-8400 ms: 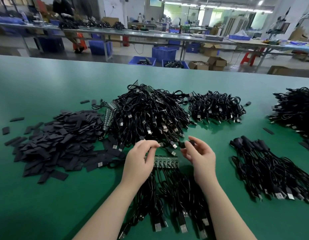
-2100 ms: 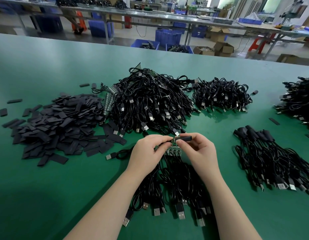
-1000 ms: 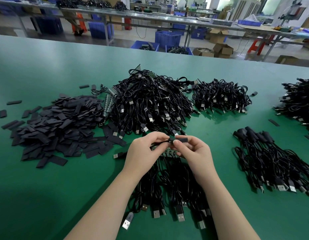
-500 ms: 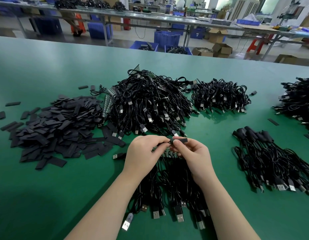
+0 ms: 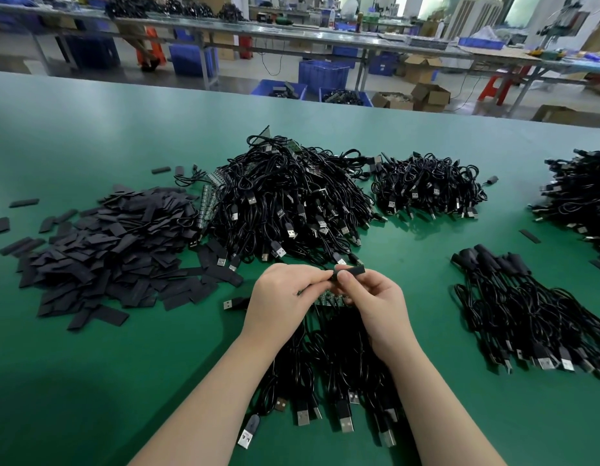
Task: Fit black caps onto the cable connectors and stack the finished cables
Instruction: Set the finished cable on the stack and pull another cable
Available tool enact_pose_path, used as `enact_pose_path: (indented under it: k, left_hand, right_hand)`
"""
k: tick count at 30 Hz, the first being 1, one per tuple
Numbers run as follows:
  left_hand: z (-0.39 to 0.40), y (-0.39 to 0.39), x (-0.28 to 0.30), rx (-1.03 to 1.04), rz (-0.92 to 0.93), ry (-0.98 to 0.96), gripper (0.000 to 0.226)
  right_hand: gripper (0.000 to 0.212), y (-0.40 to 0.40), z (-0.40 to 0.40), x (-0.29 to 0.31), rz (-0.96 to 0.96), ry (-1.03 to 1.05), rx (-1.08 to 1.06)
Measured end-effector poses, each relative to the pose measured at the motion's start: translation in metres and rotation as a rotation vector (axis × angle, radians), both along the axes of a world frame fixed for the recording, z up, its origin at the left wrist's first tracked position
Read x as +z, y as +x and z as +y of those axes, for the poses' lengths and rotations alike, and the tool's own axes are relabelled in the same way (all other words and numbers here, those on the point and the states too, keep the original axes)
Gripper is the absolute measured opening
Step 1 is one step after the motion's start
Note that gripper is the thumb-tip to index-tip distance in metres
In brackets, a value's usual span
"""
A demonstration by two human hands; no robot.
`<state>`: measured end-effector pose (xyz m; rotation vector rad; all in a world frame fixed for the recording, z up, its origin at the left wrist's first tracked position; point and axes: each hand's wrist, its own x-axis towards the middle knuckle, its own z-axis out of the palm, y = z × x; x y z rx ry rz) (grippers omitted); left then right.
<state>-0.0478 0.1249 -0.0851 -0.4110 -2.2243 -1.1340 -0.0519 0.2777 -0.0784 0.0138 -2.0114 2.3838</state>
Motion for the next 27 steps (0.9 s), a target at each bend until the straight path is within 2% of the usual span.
enact_pose_path:
  k: [8, 12, 16, 21, 25, 26, 27]
  left_hand:
    - [-0.0020, -0.0012, -0.0011, 0.004, -0.025, 0.005, 0.015]
    - [-0.0025, -0.0016, -0.0013, 0.096, -0.076, 0.096, 0.017]
    - [-0.0030, -0.0007, -0.0011, 0.099, -0.107, 0.108, 0.018]
    - [-0.0033, -0.0005, -0.0012, 0.079, -0.118, 0.015, 0.020]
    - [-0.0022, -0.0015, -0.0013, 0.108, -0.116, 0.124, 0.017]
    - [-0.0018, -0.0012, -0.0014, 0.106, -0.100, 0.105, 0.017]
    - [-0.0018, -0.0007, -0.0016, 0.093, -0.081, 0.065, 0.017]
  right_hand:
    - [0.019, 0.0018, -0.0021, 0.0008, 0.031, 0.069, 0.010]
    - [0.044, 0.0046, -0.0014, 0.0006, 0.149, 0.232, -0.108]
    - [0.044, 0.0047, -0.0044, -0.0018, 0.160, 0.295, -0.061]
    - [0.045, 0.0011, -0.0003, -0.0039, 0.094, 0.260, -0.010]
    - [0.050, 0.0011, -0.0021, -0.0039, 0.057, 0.135, -0.012]
    - [0.044, 0.0011, -0.0036, -0.0034, 0.045, 0.141, -0.004]
    - [0.028, 0.0007, -0.0043, -0.0032, 0.051, 0.200, 0.008]
